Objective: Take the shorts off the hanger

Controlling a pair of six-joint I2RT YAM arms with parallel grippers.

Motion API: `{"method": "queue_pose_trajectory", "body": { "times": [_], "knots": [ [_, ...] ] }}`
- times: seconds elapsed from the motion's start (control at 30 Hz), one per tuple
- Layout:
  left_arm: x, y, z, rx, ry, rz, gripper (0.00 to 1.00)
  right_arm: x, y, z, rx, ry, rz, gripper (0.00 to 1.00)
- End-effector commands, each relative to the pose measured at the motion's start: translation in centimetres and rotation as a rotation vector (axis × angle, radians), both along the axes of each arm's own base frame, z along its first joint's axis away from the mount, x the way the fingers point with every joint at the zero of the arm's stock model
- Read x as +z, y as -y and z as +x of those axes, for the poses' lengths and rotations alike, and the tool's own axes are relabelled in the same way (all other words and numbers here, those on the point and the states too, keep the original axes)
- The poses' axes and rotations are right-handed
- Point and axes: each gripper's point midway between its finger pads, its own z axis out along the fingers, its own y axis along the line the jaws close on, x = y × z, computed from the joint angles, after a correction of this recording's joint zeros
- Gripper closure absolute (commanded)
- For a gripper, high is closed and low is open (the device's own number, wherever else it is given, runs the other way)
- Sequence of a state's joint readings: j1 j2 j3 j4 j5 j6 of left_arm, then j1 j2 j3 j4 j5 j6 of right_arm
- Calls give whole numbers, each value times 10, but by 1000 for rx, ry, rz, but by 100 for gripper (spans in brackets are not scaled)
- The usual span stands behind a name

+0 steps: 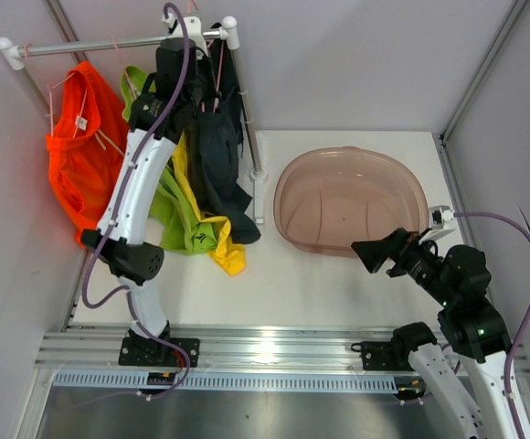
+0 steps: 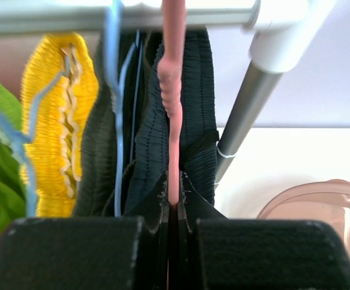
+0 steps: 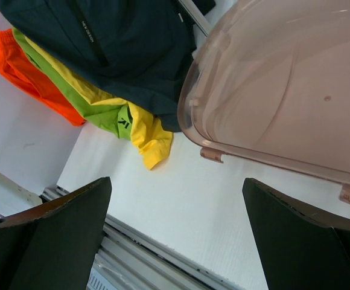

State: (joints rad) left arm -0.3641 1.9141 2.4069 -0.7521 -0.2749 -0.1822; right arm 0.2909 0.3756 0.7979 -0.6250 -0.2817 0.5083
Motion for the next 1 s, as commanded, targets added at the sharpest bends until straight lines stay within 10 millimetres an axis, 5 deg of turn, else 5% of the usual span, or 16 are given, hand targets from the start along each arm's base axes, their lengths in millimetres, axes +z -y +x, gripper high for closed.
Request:
{"method": "queue_pose_trajectory", "body": {
  "times": [0.0, 0.13, 0.17, 0.23, 0.3, 0.33, 0.37, 0.43, 0.57, 0.77, 0.97],
  "knots": [
    [93, -11, -46, -32, 214, -80, 100, 37, -19, 7, 84, 69, 79, 1],
    [92, -10, -69, -27, 181, -127, 100, 56, -42, 27, 146, 60, 138, 1],
    [75, -8, -67, -26, 146, -123, 100, 64, -45, 38, 122, 82, 135, 1],
    [88, -5, -79, -31, 186, -169, 100, 76, -76, 54, 173, 88, 66, 1],
    [74, -1, -80, -21, 144, -201, 100, 81, -109, 56, 184, 84, -43, 1],
    [73, -3, -79, 5, 137, -213, 100, 119, -119, 58, 174, 170, -71, 1],
    [65, -5, -81, 27, 104, -224, 100, 107, -134, 77, 103, 146, -161, 1],
    [66, -9, -83, 76, 95, -268, 100, 119, -173, 57, 166, 198, -196, 1],
    [62, -18, -94, 167, 84, -295, 100, 140, -218, 42, 164, 258, -170, 0],
    [47, -24, -109, 244, 37, -292, 100, 118, -280, 8, 238, 266, -232, 1],
    [41, -18, -134, 203, 5, -312, 100, 107, -310, 2, 214, 285, -248, 0]
  ]
}}
